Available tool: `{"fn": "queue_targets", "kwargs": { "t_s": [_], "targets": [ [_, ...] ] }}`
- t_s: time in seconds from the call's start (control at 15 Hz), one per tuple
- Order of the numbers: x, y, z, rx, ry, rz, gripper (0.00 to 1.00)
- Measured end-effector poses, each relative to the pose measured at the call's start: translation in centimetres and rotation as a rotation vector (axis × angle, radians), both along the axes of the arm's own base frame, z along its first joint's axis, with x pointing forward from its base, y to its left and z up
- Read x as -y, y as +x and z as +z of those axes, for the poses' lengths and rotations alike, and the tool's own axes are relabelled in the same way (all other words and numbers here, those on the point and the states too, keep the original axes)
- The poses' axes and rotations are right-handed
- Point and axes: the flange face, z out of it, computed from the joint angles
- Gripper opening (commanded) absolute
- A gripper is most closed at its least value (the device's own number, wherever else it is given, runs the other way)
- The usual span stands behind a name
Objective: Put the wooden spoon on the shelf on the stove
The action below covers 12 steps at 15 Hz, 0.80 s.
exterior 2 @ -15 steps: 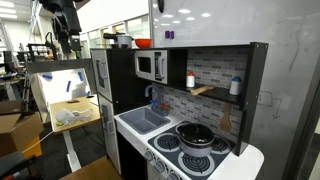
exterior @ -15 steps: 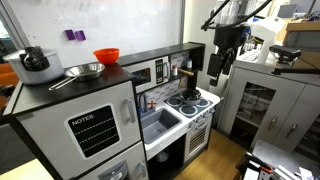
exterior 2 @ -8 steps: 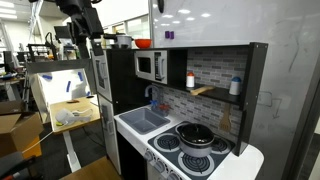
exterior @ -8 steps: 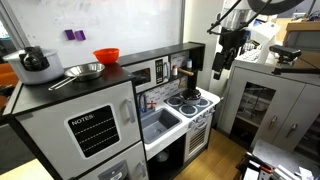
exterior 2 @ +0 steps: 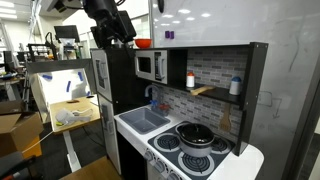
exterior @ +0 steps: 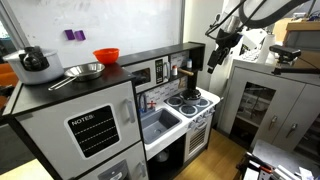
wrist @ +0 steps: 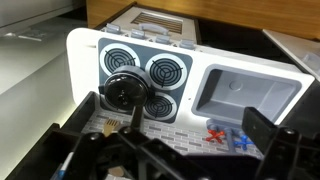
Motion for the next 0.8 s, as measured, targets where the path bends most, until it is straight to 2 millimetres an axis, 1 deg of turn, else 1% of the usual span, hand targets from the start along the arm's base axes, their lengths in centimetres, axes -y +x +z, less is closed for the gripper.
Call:
{"fn": "queue_targets", "kwargs": {
  "t_s": [0.2, 0.47, 0.67, 0.8],
  "targets": [
    [0.7, 1.7, -1.3, 0.052, -0.013, 0.013, 1.0],
    [2.4, 3.4, -3.9, 0.088, -0.021, 0.003, 1.0],
    [5.0, 4.4, -6.1, 0.088, -0.02, -0.033, 1.0],
    [7.2, 5.3, -6.9, 0.084, -0.016, -0.065, 1.0]
  ]
}}
